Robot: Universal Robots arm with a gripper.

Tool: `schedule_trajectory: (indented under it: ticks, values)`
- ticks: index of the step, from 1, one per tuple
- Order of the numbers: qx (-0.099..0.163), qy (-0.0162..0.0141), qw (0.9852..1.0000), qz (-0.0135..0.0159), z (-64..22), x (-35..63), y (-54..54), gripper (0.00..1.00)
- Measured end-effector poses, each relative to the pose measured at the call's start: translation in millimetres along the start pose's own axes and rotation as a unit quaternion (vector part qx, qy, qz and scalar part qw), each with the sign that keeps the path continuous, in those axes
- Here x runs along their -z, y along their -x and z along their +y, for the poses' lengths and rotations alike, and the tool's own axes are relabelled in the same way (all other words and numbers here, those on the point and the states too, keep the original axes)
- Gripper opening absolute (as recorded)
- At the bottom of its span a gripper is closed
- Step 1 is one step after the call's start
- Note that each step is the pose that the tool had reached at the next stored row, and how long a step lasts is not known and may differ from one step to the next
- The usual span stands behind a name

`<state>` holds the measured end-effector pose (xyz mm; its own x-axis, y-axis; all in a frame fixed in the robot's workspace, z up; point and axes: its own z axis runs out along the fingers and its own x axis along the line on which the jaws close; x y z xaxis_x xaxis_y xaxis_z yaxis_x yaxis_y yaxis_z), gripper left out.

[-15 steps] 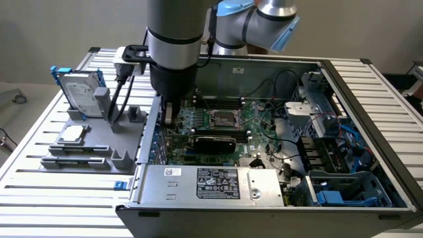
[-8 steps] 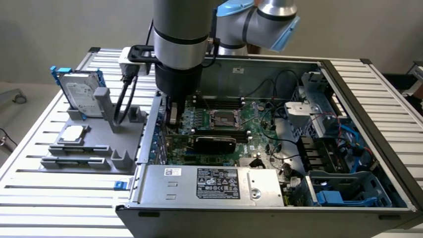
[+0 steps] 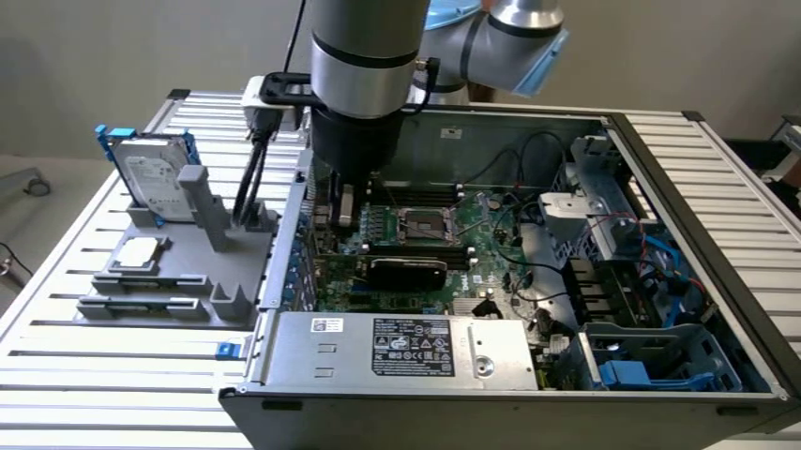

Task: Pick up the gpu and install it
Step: 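Insert the gpu into the slot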

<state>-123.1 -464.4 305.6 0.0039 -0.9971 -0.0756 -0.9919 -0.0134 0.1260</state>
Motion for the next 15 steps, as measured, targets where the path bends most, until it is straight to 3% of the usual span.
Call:
schedule_trajectory:
  ticks: [9,12,15]
  values:
    - [0.0,-0.0017,1.0,0.0001,-13.1,22.0,1.5,0.11]
    - [0.0,-0.0039,1.0,0.0001,-18.2,25.7,1.9,0.11]
    - [0.001,-0.0088,1.0,0.0002,-22.6,27.7,2.1,0.11]
